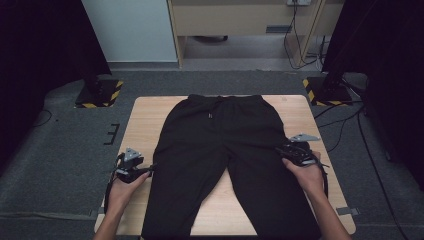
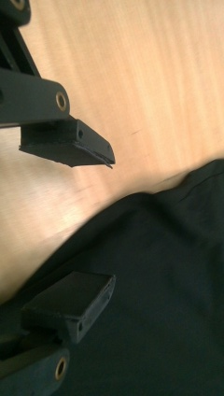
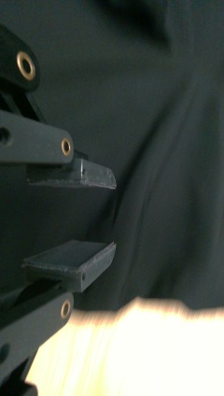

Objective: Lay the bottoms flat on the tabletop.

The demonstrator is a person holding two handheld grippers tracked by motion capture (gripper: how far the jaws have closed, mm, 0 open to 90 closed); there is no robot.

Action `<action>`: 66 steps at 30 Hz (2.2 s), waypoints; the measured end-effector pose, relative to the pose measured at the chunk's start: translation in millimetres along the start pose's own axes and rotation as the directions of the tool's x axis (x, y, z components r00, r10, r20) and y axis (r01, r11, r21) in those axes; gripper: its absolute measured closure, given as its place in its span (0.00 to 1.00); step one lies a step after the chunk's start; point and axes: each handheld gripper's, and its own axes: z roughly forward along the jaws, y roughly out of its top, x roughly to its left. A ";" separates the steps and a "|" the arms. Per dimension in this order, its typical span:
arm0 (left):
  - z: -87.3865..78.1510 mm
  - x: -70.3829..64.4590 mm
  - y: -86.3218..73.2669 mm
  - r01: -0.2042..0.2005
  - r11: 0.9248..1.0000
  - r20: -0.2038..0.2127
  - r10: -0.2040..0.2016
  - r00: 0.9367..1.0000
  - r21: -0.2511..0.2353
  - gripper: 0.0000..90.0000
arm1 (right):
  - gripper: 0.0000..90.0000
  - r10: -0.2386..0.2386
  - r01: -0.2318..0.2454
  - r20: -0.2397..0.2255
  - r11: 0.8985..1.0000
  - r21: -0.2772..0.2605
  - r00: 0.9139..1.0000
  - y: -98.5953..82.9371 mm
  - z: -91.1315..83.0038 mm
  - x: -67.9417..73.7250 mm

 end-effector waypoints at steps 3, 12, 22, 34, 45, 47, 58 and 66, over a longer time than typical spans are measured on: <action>12.1 1.2 9.3 0.000 1.000 -0.001 0.000 1.000 0.013 0.37 | 0.67 -0.049 0.049 -0.062 0.999 0.002 0.997 4.7 4.4 27.4; 42.6 -5.2 19.0 -0.020 0.999 0.009 0.020 1.000 0.036 0.41 | 0.67 -0.079 0.080 -0.178 0.997 0.000 0.981 18.4 36.2 85.2; 37.0 11.8 38.3 -0.064 0.994 -0.040 0.068 0.997 0.092 0.99 | 0.66 -0.110 0.113 -0.233 0.994 0.000 0.966 29.4 57.6 128.9; 26.3 -5.5 29.6 -0.050 0.999 -0.035 0.050 0.998 0.017 0.56 | 0.38 -0.070 0.077 -0.216 0.997 0.024 0.974 34.0 83.8 156.5; -23.2 -89.6 -4.1 -0.146 0.989 0.148 0.148 0.978 -0.021 0.59 | 0.72 -0.153 0.161 -0.184 0.986 0.029 0.971 30.9 77.1 165.5; -25.9 -99.8 -8.2 -0.181 0.983 0.150 0.181 0.972 -0.019 0.61 | 0.93 -0.171 0.181 -0.201 0.983 0.033 0.965 30.7 78.3 165.9; -17.7 -121.7 -12.4 -0.200 0.980 0.174 0.200 0.964 -0.016 0.56 | 0.79 -0.089 0.094 -0.161 0.995 0.029 0.983 30.5 66.1 125.6; -9.1 -114.6 -16.6 -0.205 0.979 0.127 0.202 0.971 0.007 0.49 | 0.32 -0.105 0.101 -0.168 0.994 -0.036 0.980 34.6 60.9 145.0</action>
